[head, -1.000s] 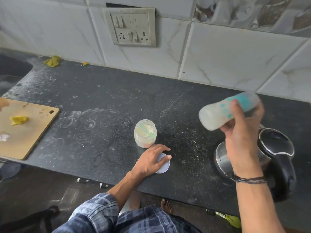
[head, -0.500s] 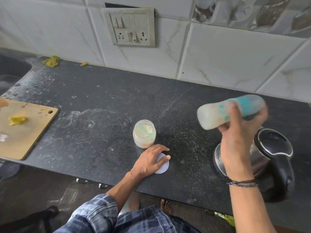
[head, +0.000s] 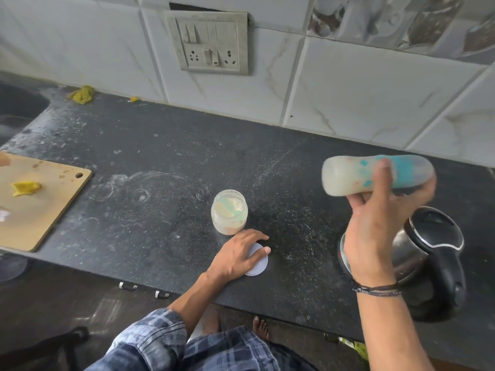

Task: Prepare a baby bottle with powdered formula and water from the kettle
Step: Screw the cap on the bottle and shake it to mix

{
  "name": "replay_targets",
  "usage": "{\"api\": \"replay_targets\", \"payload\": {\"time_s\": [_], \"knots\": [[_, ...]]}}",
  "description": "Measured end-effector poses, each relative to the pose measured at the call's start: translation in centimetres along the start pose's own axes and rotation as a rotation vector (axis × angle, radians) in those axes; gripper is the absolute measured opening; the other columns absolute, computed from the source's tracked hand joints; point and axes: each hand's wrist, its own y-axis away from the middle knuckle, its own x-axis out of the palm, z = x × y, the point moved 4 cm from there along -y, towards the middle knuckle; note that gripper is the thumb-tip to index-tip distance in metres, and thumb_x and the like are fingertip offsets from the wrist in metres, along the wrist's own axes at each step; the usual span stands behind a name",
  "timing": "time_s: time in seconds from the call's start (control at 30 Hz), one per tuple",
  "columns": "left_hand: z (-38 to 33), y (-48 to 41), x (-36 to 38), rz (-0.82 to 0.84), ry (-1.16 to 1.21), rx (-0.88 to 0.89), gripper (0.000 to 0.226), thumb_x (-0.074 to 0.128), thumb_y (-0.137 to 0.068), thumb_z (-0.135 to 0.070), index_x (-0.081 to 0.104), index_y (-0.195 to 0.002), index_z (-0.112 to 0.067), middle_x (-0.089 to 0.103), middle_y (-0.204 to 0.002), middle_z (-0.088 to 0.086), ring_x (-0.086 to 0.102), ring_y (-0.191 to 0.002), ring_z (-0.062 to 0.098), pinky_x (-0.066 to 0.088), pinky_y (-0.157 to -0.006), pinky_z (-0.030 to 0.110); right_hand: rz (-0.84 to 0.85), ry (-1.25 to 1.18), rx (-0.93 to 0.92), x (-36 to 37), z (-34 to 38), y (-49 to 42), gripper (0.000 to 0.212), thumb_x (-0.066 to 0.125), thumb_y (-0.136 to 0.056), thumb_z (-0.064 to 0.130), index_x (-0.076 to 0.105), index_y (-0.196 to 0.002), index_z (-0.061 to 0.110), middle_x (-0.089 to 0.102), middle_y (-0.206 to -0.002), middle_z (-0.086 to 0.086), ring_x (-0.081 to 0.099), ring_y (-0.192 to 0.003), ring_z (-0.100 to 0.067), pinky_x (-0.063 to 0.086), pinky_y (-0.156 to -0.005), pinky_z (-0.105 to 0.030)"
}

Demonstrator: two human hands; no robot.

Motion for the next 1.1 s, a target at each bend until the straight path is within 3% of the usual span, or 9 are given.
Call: {"api": "replay_targets", "payload": {"time_s": [0.1, 0.23, 0.37, 0.53, 0.67, 0.8, 0.93, 1.1], "knots": [[0.0, 0.1, 0.0, 0.002, 0.002, 0.009, 0.042, 0.051, -0.100, -0.057, 0.064, -0.125, -0.027, 0.062, -0.128, -0.013, 0.052, -0.121, 0.001, 0.026, -0.100, 0.003, 0.153, 0.124, 0.029, 0.5, -0.5, 0.5, 0.073, 0.079, -0.089, 0.021, 0.034, -0.146, 0.029, 0.072, -0.114, 0.007, 0.070, -0.102, -0.014, 0.061, -0.081, -0.040], [-0.1, 0.0, -0.1, 0.001, -0.009, 0.013, 0.042, 0.051, -0.100, -0.057, 0.064, -0.125, -0.026, 0.062, -0.128, -0.012, 0.052, -0.120, 0.002, 0.028, -0.100, 0.004, 0.005, -0.034, 0.021, 0.1, -0.3, 0.4, 0.087, 0.084, -0.087, 0.034, 0.027, -0.152, 0.026, 0.072, -0.121, 0.010, 0.071, -0.116, -0.018, 0.061, -0.085, -0.043], [0.0, 0.1, -0.1, -0.004, -0.012, 0.017, 0.039, 0.054, -0.101, -0.053, 0.065, -0.126, -0.025, 0.063, -0.128, -0.011, 0.052, -0.121, 0.002, 0.025, -0.100, 0.001, 0.158, 0.114, 0.030, 0.6, -0.6, 1.0, 0.079, 0.079, -0.090, 0.020, 0.030, -0.151, 0.023, 0.073, -0.110, 0.012, 0.071, -0.100, -0.012, 0.062, -0.077, -0.037], [-0.2, 0.0, -0.2, 0.004, -0.010, 0.009, 0.036, 0.055, -0.101, -0.051, 0.064, -0.126, -0.026, 0.063, -0.128, -0.012, 0.052, -0.121, 0.002, 0.027, -0.099, 0.002, -0.056, -0.091, 0.014, 0.0, 0.6, 0.7, 0.081, 0.080, -0.088, 0.033, 0.029, -0.151, 0.027, 0.063, -0.136, -0.002, 0.070, -0.119, -0.022, 0.062, -0.086, -0.044], [0.0, 0.2, -0.1, -0.002, -0.014, 0.012, 0.038, 0.055, -0.101, -0.053, 0.064, -0.126, -0.027, 0.062, -0.129, -0.013, 0.050, -0.120, -0.001, 0.024, -0.098, -0.001, 0.143, 0.117, 0.029, 0.5, 0.3, 1.2, 0.069, 0.082, -0.084, 0.020, 0.043, -0.138, 0.035, 0.070, -0.115, 0.007, 0.071, -0.098, -0.012, 0.062, -0.079, -0.039], [-0.1, 0.0, 0.0, 0.001, -0.012, 0.005, 0.038, 0.054, -0.101, -0.054, 0.064, -0.126, -0.029, 0.062, -0.127, -0.015, 0.051, -0.120, -0.002, 0.025, -0.098, 0.000, -0.070, -0.123, 0.008, -0.4, 0.8, 1.1, 0.073, 0.080, -0.086, 0.036, 0.037, -0.145, 0.032, 0.066, -0.131, 0.002, 0.072, -0.115, -0.017, 0.061, -0.083, -0.040], [0.2, 0.2, 0.1, -0.005, -0.023, 0.004, 0.041, 0.050, -0.100, -0.060, 0.063, -0.126, -0.031, 0.061, -0.128, -0.018, 0.049, -0.121, -0.004, 0.026, -0.100, 0.003, 0.125, 0.062, 0.024, 0.4, 0.8, 1.1, 0.073, 0.081, -0.083, 0.029, 0.039, -0.143, 0.030, 0.074, -0.108, 0.010, 0.073, -0.096, -0.011, 0.061, -0.072, -0.032], [0.1, 0.1, 0.2, -0.003, -0.025, 0.000, 0.044, 0.047, -0.099, -0.064, 0.063, -0.126, -0.033, 0.060, -0.128, -0.020, 0.049, -0.121, -0.006, 0.027, -0.099, 0.003, -0.028, -0.077, 0.013, -0.3, 1.8, 0.6, 0.090, 0.088, -0.082, 0.040, 0.031, -0.150, 0.029, 0.065, -0.134, -0.003, 0.072, -0.112, -0.017, 0.062, -0.081, -0.039]]}}
